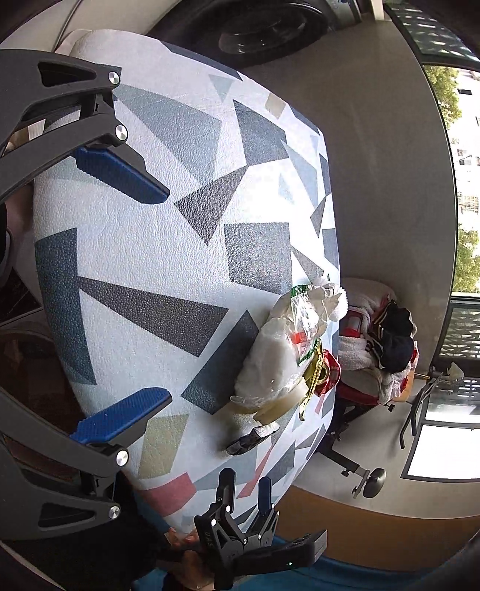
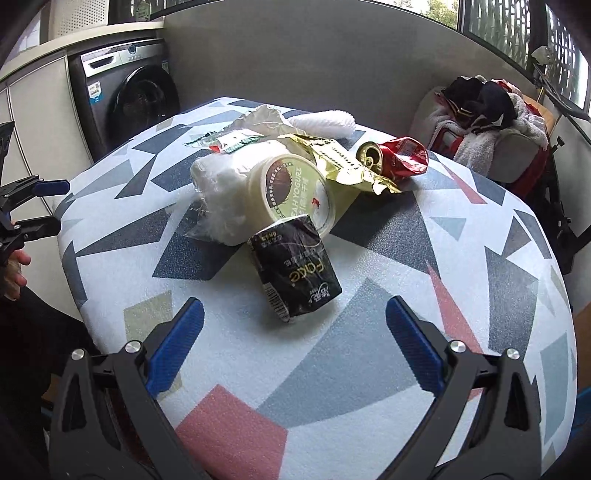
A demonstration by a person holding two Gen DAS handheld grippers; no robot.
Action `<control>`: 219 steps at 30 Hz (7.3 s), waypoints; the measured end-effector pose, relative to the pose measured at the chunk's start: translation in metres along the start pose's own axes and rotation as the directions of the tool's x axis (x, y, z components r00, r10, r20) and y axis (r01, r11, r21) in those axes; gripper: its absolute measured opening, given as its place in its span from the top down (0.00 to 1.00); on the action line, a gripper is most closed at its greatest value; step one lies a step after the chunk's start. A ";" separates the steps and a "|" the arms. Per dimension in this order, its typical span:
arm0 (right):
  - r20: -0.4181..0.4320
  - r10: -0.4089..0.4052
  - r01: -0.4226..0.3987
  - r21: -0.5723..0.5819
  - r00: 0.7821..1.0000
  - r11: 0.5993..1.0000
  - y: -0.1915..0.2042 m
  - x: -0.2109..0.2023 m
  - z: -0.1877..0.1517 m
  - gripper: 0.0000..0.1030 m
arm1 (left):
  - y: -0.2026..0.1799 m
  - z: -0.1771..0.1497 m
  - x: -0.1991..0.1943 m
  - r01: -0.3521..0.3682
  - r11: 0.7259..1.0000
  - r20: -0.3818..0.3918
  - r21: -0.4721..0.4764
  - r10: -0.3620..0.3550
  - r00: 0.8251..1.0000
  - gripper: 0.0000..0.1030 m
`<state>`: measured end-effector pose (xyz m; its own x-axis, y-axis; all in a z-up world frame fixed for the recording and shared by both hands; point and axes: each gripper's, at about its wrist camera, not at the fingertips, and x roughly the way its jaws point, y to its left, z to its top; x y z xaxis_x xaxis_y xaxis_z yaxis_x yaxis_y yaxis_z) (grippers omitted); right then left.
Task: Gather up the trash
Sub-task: 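Grasp the black drink cup with the right gripper while the left grasps the plastic bag, then carry the cup and green-printed bag over the brown bin and open both grippers, then raise both tools back over the ironing board, then grasp the YEAH YOGURT cup with the right gripper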
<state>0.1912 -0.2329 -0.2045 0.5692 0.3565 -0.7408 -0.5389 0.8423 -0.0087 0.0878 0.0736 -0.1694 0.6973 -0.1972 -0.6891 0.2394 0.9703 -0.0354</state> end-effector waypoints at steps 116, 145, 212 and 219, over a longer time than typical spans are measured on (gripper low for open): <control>-0.004 0.198 -0.198 -0.017 0.980 0.980 0.118 -0.058 -0.101 0.59 | -0.062 -0.089 -0.055 0.285 0.958 -0.072 0.003 -0.285 0.956 0.13; -0.160 0.205 -0.212 -0.029 0.966 0.977 0.132 -0.017 -0.112 0.21 | -0.048 -0.098 -0.039 0.162 0.986 -0.090 -0.038 -0.164 0.982 0.11; 0.072 0.318 -0.312 0.487 0.945 0.816 -0.056 0.090 0.056 0.06 | 0.008 0.017 0.008 0.077 0.994 0.052 -0.082 -0.073 0.996 0.11; 0.144 0.307 -0.338 0.446 0.941 0.829 -0.051 0.072 0.052 0.17 | 0.009 0.023 0.020 0.132 0.981 0.045 -0.143 -0.127 0.991 0.11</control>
<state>0.2916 -0.2291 -0.2222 0.4598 0.6518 -0.6031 -0.3621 0.7578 0.5428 0.1200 0.0753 -0.1668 0.6910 -0.3250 -0.6456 0.2306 0.9457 -0.2292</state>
